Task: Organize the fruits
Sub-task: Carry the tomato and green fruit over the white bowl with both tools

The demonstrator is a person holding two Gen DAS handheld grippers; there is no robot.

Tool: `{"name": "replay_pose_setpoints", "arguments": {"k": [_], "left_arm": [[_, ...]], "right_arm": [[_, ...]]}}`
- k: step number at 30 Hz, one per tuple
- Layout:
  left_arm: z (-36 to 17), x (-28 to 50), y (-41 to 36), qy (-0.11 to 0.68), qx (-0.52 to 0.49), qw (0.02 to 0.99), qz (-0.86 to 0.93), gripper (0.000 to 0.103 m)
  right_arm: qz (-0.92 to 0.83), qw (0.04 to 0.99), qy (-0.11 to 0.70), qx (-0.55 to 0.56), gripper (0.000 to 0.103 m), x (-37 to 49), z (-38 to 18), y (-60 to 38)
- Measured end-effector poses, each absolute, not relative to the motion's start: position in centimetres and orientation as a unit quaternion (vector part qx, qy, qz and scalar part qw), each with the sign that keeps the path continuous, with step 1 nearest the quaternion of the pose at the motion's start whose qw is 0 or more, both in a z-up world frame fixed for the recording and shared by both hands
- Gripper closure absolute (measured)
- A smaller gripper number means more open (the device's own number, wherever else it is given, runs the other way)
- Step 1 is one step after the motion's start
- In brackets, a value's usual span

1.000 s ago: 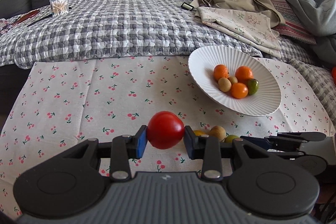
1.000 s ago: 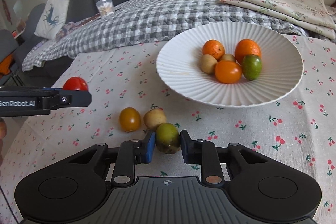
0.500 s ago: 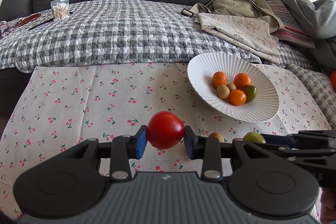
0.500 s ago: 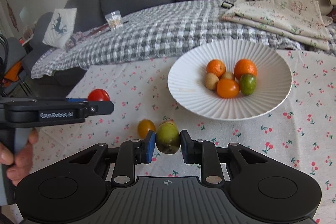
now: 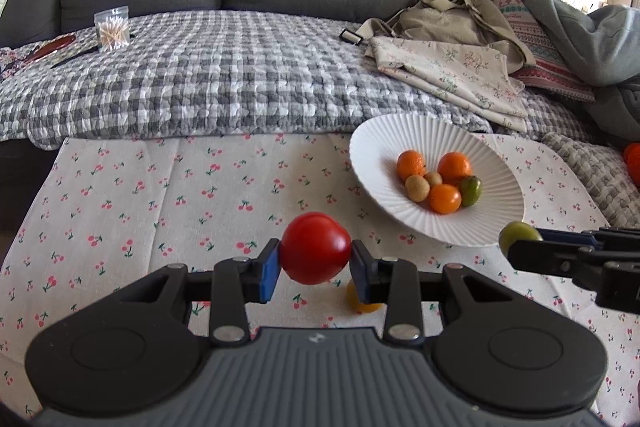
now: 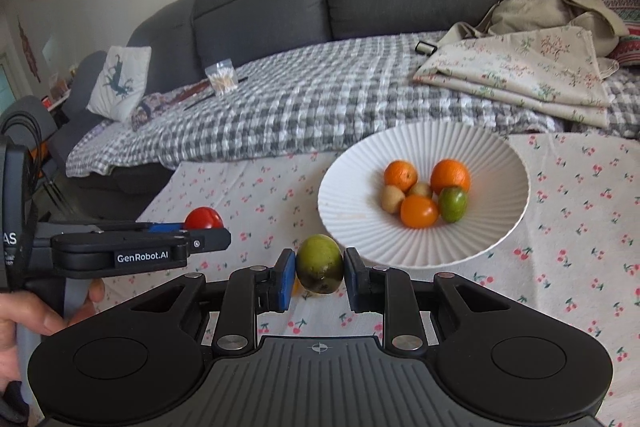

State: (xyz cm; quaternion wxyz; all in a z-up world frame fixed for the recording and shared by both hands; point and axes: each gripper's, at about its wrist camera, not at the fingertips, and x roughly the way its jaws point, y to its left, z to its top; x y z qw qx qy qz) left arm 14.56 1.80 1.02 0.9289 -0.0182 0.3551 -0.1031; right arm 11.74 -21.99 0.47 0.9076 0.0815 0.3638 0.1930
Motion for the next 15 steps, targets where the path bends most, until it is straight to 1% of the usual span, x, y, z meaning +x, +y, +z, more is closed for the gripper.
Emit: {"name": "replay_pose_setpoints", "arguments": {"k": [15], "left_arm": [[1.6,15.4,-0.4,0.333,-0.015,0.934,-0.133,0.068]], "right_arm": [[0.145,0.925,0.339,0.096,0.079,12.1,1.8,-26.0]]}}
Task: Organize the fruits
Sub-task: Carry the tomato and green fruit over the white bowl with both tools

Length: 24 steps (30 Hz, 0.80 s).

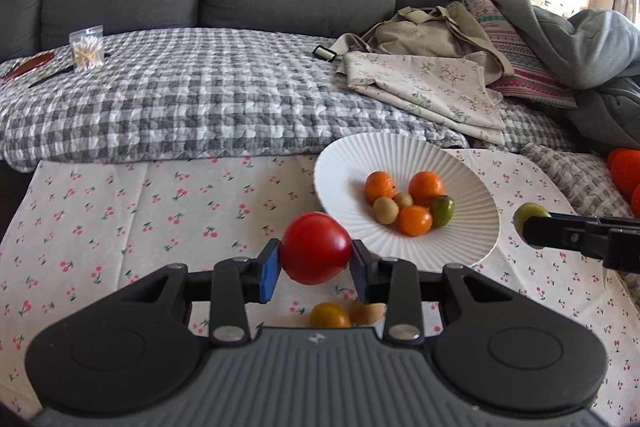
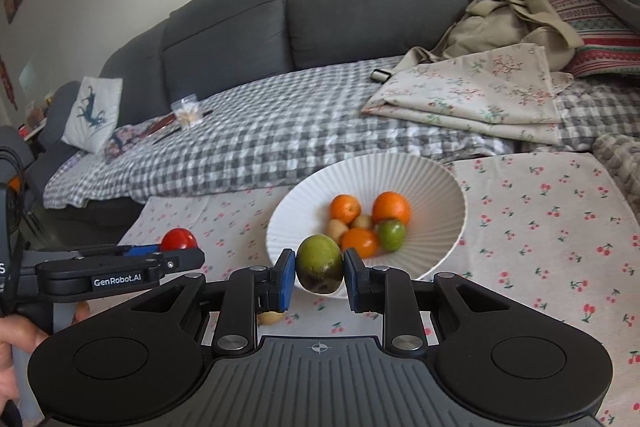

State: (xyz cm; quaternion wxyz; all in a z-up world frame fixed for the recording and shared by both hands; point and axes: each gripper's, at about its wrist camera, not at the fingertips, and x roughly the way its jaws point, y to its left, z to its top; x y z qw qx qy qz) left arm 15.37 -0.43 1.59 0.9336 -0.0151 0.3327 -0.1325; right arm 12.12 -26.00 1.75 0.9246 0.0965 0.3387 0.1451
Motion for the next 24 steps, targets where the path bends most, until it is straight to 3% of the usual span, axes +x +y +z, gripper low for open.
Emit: {"name": "replay_pose_setpoints", "arguments": {"k": [24], "left_arm": [[-0.8,19.0,-7.4,0.330,0.046,0.920,-0.205,0.068]], "right_arm": [[0.074,0.927,0.353,0.105,0.079,16.7,-2.1,-29.2]]}}
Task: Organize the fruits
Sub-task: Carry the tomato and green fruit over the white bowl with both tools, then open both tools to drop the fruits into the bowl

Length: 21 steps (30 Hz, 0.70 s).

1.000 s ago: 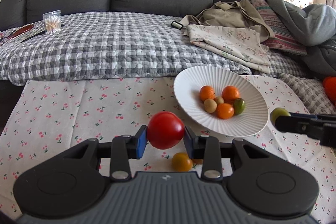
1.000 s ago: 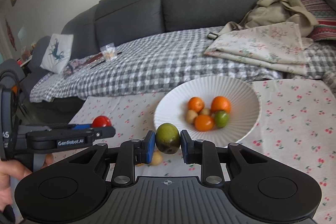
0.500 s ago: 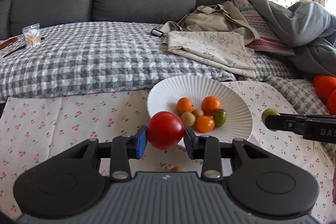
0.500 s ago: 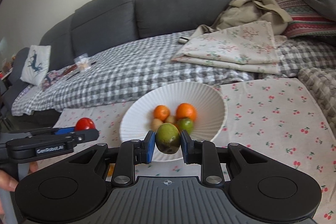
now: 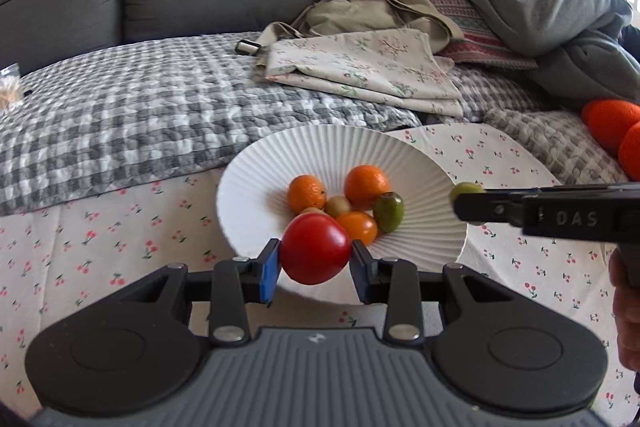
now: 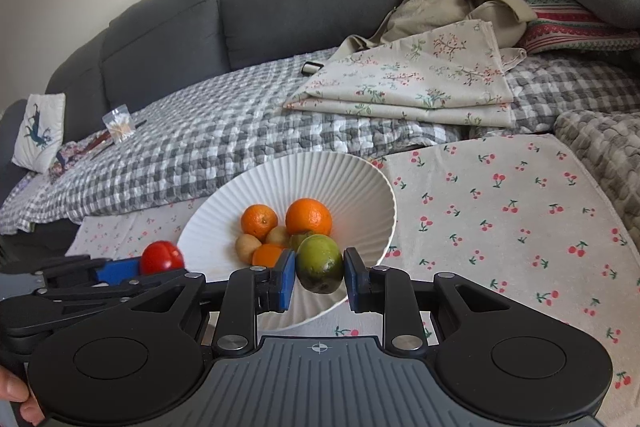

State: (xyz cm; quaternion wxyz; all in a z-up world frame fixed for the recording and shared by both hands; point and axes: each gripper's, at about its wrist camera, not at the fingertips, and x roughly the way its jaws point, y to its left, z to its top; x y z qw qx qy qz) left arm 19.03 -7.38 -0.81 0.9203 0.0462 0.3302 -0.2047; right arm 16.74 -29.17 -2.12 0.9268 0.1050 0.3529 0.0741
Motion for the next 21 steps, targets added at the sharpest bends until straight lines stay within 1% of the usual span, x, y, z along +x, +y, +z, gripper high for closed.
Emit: {"name": "replay_pose_setpoints", "arguments": {"k": [11,18,19,21], "left_arm": [[-2.8,20.4,-9.4,0.338,0.072,0.912,-0.219,0.068],[-3.2,20.6,-8.8,0.340,0.062,0.914,-0.211,0.067],[-3.1,20.6,-8.7,0.339,0.063,0.915,-0.210,0.066],[-3.0,20.5,-8.5,0.336,0.061,0.916,-0.208,0.059]], "right_arm": [[0.095,0.926,0.362,0.052,0.078,18.1,-4.1,-26.4],[0.097,0.923,0.365,0.070,0.077,18.6,-4.4,-26.9],[0.096,0.924,0.363,0.074,0.076,18.5,-4.4,-27.0],[0.098,0.924,0.360,0.087,0.075,18.5,-4.2,-27.3]]}}
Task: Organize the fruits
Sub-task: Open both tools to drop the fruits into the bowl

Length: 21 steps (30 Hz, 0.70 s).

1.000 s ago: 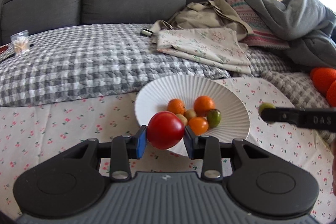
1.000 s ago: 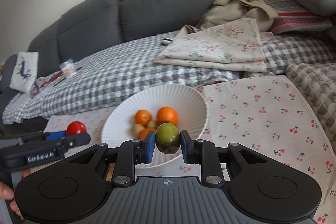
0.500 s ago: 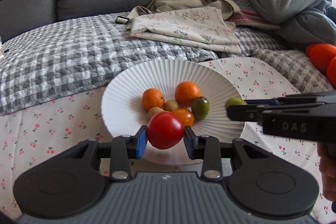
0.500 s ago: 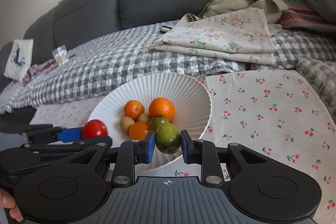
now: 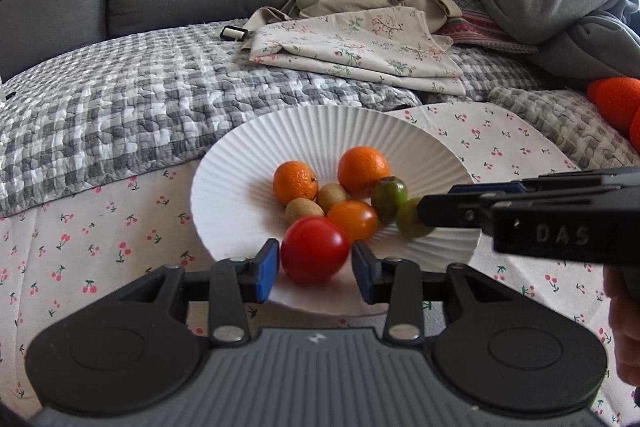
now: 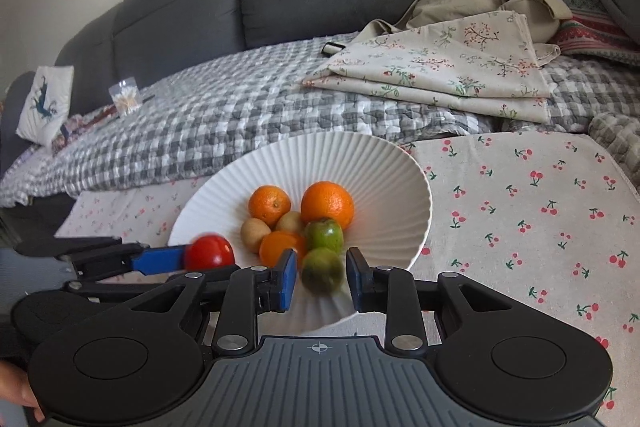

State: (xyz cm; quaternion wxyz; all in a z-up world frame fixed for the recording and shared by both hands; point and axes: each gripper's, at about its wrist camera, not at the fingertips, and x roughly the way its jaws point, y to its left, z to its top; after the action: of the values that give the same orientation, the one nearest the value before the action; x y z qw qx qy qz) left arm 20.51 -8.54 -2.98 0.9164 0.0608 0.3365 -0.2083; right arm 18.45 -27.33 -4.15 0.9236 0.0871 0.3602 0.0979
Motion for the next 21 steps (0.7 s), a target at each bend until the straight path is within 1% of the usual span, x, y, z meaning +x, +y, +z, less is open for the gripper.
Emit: {"name": "replay_pose_setpoints", "arguments": {"k": [3,5,9,18,21], "left_arm": [[-2.5,20.4,-8.0,0.332,0.055,0.919,-0.203,0.051],[-2.1,20.3,-7.5,0.329,0.048,0.922,-0.198,0.048],[-1.2,20.2,-6.3,0.325,0.028,0.926,-0.190,0.045],[-0.7,19.5,-3.9,0.335,0.015,0.928,-0.164,0.044],[-0.4,19.0,-3.1,0.339,0.015,0.928,-0.154,0.044]], "right_arm": [[0.096,0.925,0.353,0.105,0.075,18.3,-3.6,-28.0],[0.092,0.926,0.344,0.127,0.074,18.1,-3.0,-28.9],[0.082,0.923,0.334,0.175,0.071,17.8,-2.2,-31.1],[0.069,0.919,0.343,0.183,0.071,16.8,-1.2,-31.4],[0.071,0.921,0.342,0.174,0.065,16.2,-0.6,-30.9]]}}
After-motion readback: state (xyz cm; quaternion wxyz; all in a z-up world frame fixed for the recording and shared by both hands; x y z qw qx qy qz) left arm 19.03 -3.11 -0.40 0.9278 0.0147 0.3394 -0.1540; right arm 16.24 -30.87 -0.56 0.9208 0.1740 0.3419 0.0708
